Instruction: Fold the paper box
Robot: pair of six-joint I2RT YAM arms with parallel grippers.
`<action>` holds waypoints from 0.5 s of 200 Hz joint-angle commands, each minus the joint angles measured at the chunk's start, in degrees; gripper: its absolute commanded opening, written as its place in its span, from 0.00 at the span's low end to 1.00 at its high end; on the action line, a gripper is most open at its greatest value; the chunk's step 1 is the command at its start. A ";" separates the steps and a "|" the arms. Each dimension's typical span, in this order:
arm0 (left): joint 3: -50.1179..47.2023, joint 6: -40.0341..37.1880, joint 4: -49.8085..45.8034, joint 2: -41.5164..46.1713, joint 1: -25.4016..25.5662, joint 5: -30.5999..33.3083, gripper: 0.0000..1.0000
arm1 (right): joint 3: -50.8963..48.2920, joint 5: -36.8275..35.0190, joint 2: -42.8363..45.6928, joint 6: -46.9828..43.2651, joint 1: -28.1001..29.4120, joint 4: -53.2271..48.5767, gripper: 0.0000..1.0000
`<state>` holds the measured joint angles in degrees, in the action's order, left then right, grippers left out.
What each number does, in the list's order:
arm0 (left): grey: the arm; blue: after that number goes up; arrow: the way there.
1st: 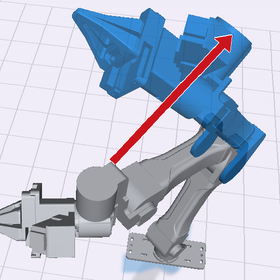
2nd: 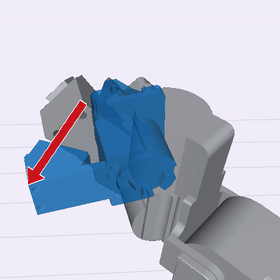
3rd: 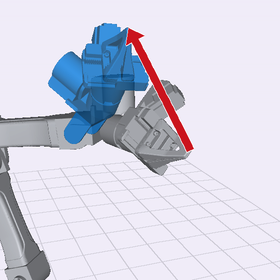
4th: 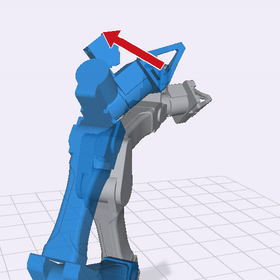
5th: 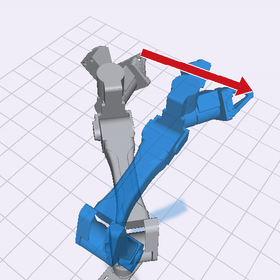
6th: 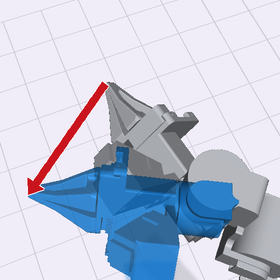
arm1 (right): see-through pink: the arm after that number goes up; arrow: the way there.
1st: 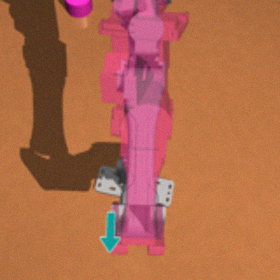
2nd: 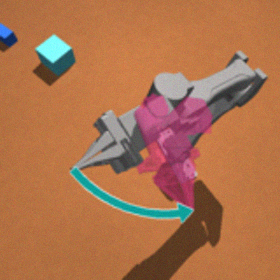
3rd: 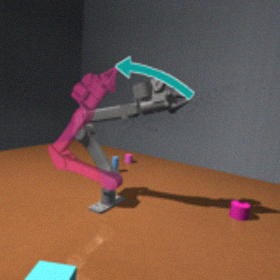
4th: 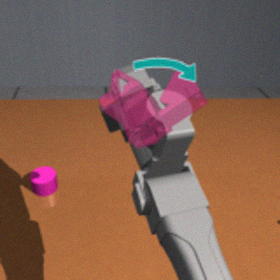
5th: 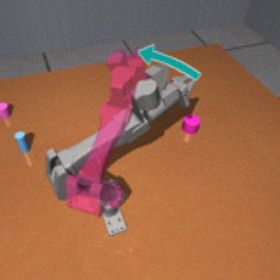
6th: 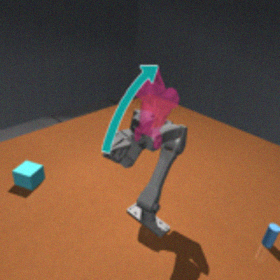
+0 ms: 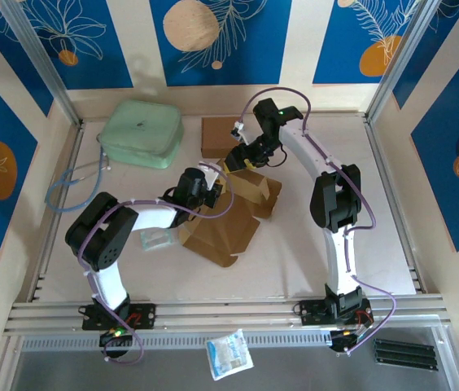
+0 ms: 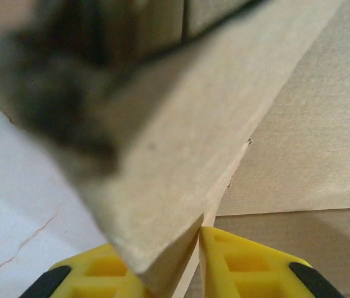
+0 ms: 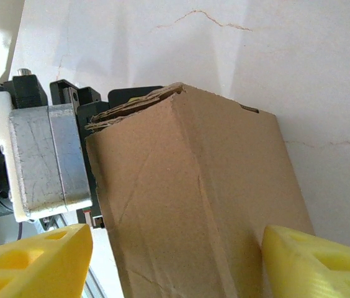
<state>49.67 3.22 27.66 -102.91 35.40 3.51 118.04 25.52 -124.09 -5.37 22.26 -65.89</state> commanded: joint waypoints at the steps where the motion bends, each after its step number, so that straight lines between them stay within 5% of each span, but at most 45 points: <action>1: 1.58 -2.20 -1.42 2.52 0.13 1.09 0.24 | 0.81 0.94 -0.99 0.27 -0.02 -2.05 0.72; 22: 1.31 -2.72 -1.95 3.49 -0.68 0.92 0.25 | 0.79 1.02 -1.02 0.30 -0.02 -2.04 0.72; 53: 1.39 -3.86 -3.08 4.68 -1.77 -2.90 0.44 | 0.61 1.00 -0.98 0.05 -0.02 -2.14 0.72; 100: 3.12 -5.42 -5.57 4.19 -3.79 -7.74 0.39 | 0.94 0.82 -1.00 0.05 -0.07 -2.31 0.72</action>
<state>50.46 -0.58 24.18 -99.37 32.86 0.01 118.04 25.50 -124.09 -5.39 22.28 -66.30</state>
